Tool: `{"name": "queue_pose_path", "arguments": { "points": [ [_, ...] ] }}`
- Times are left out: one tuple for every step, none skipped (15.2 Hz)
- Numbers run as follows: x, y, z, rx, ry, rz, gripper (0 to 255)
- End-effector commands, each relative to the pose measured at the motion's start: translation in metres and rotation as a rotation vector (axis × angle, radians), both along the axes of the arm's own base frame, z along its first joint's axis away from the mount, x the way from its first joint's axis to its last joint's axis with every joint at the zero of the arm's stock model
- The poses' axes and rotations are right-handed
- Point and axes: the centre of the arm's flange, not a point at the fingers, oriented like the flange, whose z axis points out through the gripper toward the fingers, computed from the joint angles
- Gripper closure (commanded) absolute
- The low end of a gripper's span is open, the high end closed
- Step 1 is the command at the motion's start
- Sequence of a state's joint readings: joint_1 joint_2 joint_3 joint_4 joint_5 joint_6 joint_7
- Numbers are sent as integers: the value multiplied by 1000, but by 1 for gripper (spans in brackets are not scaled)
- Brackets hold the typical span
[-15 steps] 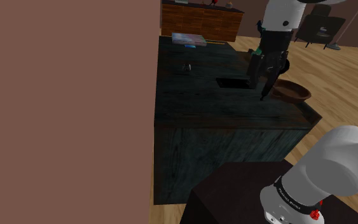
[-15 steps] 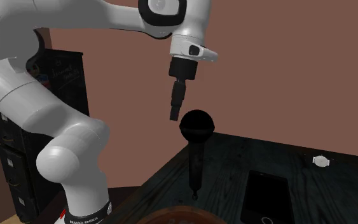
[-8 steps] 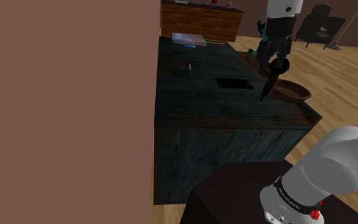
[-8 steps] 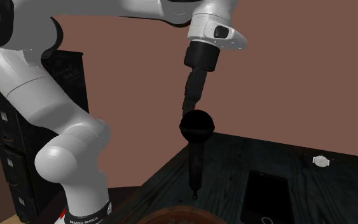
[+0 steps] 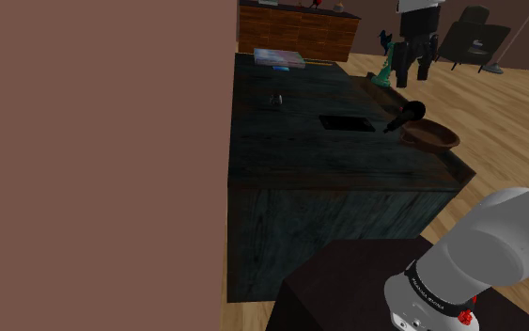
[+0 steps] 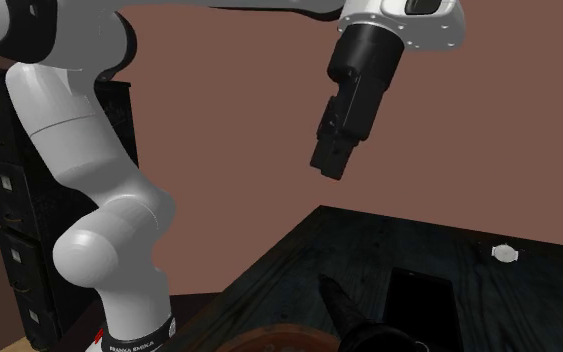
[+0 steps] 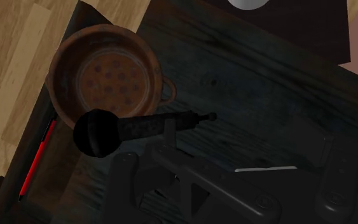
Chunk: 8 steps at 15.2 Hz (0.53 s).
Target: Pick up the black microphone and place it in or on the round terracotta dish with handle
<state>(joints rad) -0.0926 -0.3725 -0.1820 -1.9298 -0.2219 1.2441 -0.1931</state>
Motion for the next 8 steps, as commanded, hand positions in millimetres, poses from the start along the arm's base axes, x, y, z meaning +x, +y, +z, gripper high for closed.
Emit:
{"name": "queue_pose_path", "arguments": {
  "points": [
    [-1,-5,-6,-2,6,2,0],
    [-3,-6,-11,-2,6,2,0],
    [-4,-6,-16,-2,6,2,0],
    [-6,-6,-21,-2,6,2,0],
    [-8,-7,-26,-2,6,2,0],
    [-10,-7,-31,-2,6,2,0],
    [-11,-7,-33,-2,6,2,0],
    [-11,-7,-33,-2,6,2,0]
  ]
}}
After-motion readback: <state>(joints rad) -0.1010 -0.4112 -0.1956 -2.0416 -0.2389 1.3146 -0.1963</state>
